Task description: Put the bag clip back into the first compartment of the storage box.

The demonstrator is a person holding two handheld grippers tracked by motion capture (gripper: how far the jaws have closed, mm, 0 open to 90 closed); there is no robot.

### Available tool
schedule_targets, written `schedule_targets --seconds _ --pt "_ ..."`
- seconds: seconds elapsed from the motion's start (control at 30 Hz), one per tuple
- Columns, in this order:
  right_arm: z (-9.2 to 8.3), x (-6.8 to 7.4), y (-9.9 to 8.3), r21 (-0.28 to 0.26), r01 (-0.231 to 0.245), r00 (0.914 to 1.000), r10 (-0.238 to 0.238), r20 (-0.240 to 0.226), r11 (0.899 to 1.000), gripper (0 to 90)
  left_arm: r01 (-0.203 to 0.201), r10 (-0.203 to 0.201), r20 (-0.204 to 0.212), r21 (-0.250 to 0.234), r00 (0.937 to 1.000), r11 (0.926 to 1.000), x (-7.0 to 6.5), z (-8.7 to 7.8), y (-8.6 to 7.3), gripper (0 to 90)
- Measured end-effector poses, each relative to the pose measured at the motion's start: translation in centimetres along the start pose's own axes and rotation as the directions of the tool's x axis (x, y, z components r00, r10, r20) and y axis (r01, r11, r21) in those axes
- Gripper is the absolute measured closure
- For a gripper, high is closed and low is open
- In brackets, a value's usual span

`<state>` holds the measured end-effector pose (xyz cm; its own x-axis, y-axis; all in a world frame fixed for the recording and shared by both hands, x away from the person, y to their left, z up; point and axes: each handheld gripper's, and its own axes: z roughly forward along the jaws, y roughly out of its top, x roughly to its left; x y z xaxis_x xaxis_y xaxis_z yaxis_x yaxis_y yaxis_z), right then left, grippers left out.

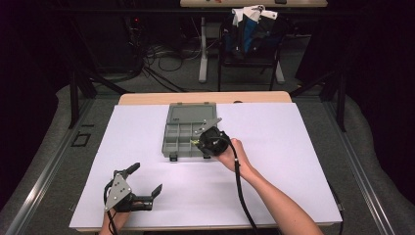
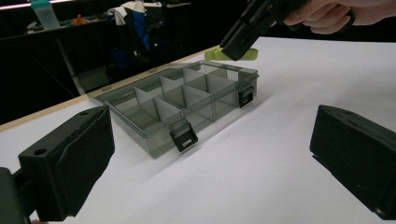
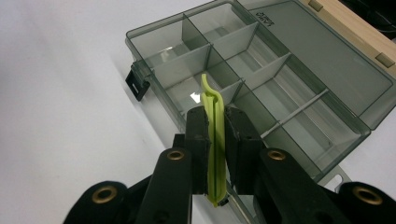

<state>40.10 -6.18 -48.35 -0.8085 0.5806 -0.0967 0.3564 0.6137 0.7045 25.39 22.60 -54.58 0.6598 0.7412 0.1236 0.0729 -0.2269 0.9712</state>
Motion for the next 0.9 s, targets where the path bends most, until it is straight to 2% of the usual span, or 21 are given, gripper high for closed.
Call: schedule_targets --seconds 0.43,0.9 --pt "1.5 -0.5 1.4 0.012 -0.008 1.0000 0.008 -0.006 1.000 80.5 0.005 -0.005 0.001 -0.001 1.0000 1.0000 0.0 0.0 0.0 0.0" --pt "2.7 -1.1 2.0 0.027 -0.025 0.9997 0.025 -0.004 0.999 80.5 0.006 -0.006 -0.002 -0.003 1.0000 1.0000 0.0 0.0 0.0 0.0"
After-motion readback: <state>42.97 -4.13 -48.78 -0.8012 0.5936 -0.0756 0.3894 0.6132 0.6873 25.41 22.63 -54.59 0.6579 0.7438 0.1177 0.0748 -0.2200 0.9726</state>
